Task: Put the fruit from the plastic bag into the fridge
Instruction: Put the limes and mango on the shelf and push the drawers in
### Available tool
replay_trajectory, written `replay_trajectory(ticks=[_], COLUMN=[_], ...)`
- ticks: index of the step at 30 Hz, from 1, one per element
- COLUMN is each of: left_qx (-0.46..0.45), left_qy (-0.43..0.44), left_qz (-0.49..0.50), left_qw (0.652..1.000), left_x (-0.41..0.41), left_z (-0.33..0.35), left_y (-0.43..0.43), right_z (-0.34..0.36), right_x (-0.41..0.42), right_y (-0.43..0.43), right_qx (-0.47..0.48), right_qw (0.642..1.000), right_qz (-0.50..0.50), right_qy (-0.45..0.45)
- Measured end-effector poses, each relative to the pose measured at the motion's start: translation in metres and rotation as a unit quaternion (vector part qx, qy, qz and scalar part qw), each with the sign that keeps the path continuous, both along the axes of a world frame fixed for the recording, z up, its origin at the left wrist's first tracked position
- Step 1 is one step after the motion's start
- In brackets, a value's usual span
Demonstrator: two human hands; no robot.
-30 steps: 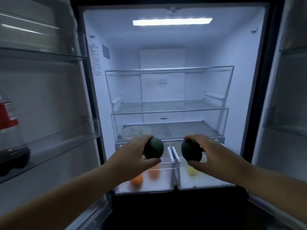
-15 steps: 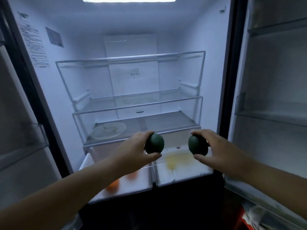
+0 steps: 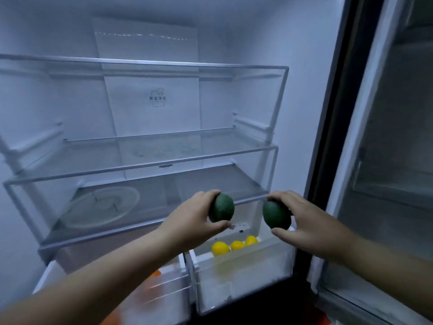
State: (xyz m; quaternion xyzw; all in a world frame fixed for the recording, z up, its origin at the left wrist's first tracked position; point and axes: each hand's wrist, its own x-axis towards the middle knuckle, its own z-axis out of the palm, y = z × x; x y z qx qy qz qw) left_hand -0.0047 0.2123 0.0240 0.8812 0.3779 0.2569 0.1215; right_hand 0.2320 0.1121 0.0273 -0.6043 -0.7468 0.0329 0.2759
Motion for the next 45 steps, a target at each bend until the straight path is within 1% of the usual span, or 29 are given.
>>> replay_trajectory(ticks=[4,10,15,20,24,30,34,38,45], left_qx=[-0.018,-0.047,-0.052,-0.06,-0.066,-0.041,-0.068,-0.095,-0.094], left_qy=[0.0,0.012,0.019,0.033,0.032,0.052,0.079,0.07,0.088], left_qz=[0.001,0.001,0.007,0.022,0.036,0.061,0.076,0.097,0.109], left_qw=[1.0,0.999,0.998,0.997,0.997,0.996,0.992,0.988,0.986], left_x=[0.013,0.039,0.065,0.093,0.113,0.136,0.147,0.156,0.156], left_z=[-0.017,-0.053,-0.075,-0.092,-0.106,-0.114,-0.118,-0.121,-0.123], left_y=[0.063,0.141,0.184,0.217,0.236,0.249,0.256,0.261,0.257], right_z=[-0.016,-0.048,-0.069,-0.088,-0.098,-0.11,-0.112,-0.113,-0.112], right_x=[0.005,0.022,0.035,0.048,0.058,0.072,0.079,0.084,0.089], right_y=[0.066,0.159,0.217,0.257,0.279,0.293,0.294,0.297,0.294], right_qx=[-0.011,-0.055,-0.078,-0.101,-0.105,-0.139,-0.14,-0.148,-0.13], right_qw=[1.0,0.996,0.989,0.98,0.976,0.975,0.974,0.973,0.978], right_qz=[-0.021,-0.076,-0.129,-0.171,-0.192,-0.174,-0.178,-0.172,-0.153], right_qy=[0.005,0.006,-0.009,-0.003,0.002,0.018,0.032,0.046,0.063])
